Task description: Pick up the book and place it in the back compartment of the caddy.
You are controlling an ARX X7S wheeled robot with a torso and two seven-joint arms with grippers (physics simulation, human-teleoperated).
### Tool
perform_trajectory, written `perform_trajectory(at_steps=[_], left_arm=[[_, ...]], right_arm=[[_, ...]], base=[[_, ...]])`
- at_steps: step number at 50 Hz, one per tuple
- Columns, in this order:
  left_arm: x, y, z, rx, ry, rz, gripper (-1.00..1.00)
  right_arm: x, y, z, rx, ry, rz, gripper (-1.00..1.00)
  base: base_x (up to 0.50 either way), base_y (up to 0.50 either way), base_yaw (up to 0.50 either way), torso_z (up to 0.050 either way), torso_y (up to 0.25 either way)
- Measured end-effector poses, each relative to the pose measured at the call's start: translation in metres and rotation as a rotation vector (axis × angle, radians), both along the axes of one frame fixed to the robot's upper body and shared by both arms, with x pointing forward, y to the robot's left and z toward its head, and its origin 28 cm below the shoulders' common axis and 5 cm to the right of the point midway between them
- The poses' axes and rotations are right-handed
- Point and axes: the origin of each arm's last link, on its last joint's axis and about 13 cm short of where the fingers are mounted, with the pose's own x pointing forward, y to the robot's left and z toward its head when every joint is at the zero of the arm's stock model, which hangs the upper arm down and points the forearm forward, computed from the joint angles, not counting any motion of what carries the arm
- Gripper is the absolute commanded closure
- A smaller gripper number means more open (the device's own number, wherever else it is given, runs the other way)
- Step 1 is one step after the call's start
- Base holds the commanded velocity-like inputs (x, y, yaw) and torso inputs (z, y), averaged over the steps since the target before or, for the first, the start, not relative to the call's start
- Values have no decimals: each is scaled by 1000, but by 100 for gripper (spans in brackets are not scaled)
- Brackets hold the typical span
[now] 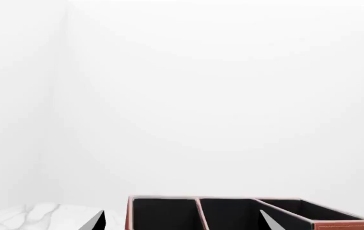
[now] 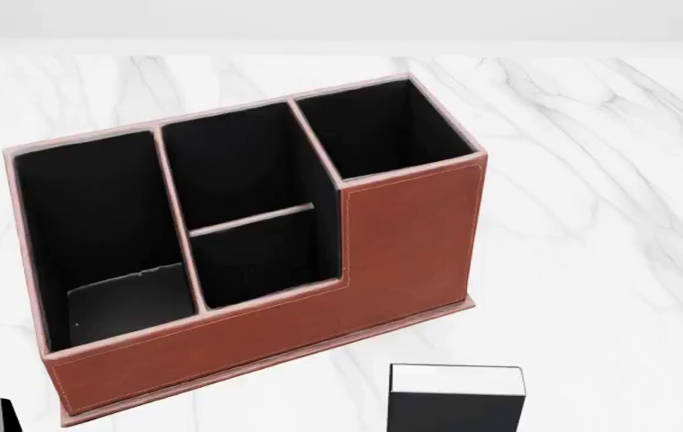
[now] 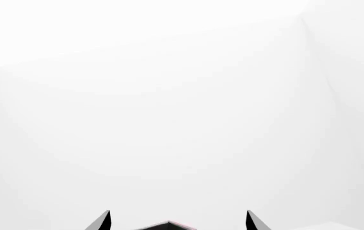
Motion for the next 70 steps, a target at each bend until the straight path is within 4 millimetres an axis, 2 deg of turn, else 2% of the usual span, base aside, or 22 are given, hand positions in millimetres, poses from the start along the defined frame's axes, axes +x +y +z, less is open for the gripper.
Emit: perform_trajectory(at_steps=[41, 70], left_arm=[[0, 0, -1, -1, 2, -1, -100], [3, 2, 2, 18, 16, -16, -100]], right_arm=[[1, 0, -1, -3, 7, 3, -100], [2, 2, -3, -4, 13, 18, -100]], base=[[153, 0, 0, 0, 0], [3, 0, 0, 0, 0]])
